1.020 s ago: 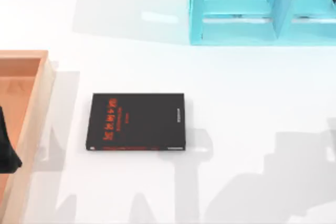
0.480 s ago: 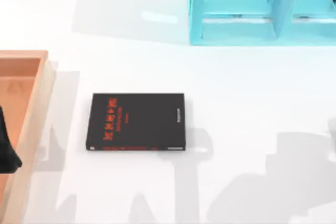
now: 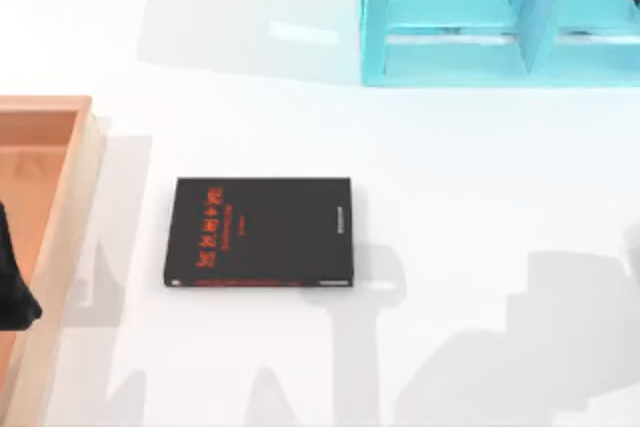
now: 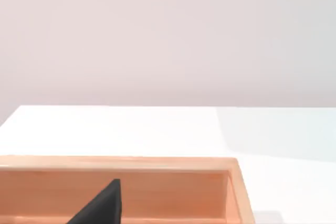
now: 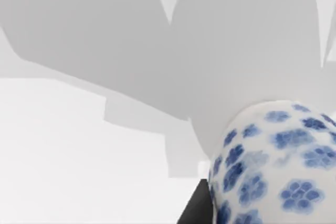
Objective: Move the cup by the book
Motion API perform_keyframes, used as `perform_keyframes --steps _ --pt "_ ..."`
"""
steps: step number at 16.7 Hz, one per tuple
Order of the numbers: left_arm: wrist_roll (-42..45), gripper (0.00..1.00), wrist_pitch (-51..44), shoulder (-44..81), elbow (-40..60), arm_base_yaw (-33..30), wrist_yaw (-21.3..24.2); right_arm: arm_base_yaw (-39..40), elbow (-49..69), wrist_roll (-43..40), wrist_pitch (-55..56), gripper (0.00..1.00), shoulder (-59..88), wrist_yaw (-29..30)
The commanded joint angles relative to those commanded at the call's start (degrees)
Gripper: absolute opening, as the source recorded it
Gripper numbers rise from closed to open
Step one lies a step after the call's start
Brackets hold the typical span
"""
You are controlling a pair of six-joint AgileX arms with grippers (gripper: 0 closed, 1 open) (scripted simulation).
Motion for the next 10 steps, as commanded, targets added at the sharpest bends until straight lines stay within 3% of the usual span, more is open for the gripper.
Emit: perform_keyframes --steps 10 --pt "0.0 1.0 0.0 0.0 0.0 0.0 0.0 -0.02 0.19 0.1 -0.23 0.0 -0.12 0.01"
